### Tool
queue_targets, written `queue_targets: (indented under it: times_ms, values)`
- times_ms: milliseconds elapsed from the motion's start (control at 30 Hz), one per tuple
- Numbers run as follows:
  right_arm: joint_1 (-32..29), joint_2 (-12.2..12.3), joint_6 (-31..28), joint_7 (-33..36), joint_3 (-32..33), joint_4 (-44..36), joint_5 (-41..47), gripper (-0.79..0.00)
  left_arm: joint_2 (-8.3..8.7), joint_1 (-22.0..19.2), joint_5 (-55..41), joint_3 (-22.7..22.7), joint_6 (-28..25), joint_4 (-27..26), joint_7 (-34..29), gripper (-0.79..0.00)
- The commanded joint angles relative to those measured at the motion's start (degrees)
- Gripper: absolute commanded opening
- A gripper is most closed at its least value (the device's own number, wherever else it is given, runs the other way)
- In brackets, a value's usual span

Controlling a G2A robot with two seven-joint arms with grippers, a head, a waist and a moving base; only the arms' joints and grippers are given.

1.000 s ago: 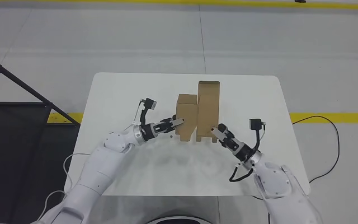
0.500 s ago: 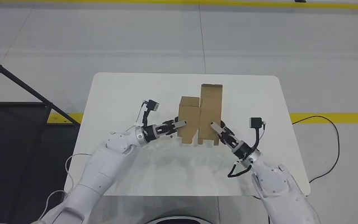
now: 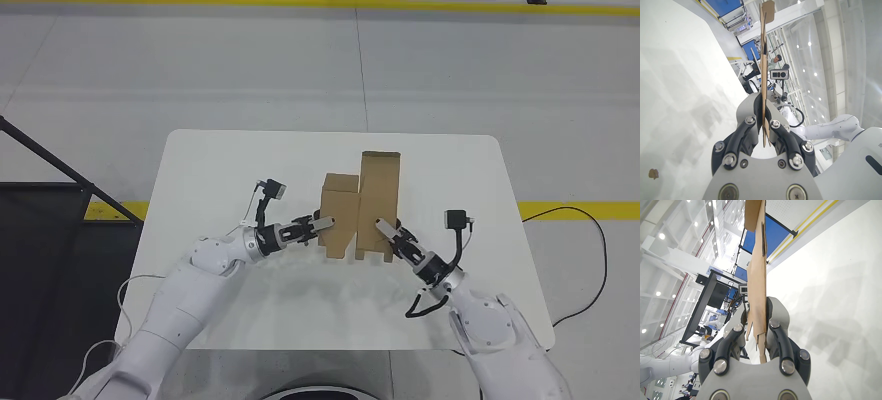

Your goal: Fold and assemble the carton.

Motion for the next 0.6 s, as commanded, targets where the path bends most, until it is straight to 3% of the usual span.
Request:
queue_targets:
  times_ms: [0, 167, 233, 567]
  values:
    - [0.0, 0.0, 0.0, -0.1, 0.0, 0.0, -0.1, -0.529, 0.03, 0.1, 0.0, 0.0, -0.1, -0.1, 0.0, -0.785]
    - [-0.1, -0.1, 0.1, -0.2, -0.2, -0.2, -0.3, -0.566, 0.06, 0.3, 0.0, 0.1, -0.3, -0.2, 0.3, -0.785]
    - [-0.1, -0.1, 0.1, -0.3, -0.2, -0.2, -0.4, -0.779, 0.05, 0.3, 0.0, 0.0, -0.7, -0.2, 0.7, -0.785]
    - [-0.1, -0.2, -0.2, -0.6, -0.4, -0.2, -0.7, -0.785, 0.02, 0.2, 0.0, 0.4, -1.3, 0.0, 0.9, -0.785]
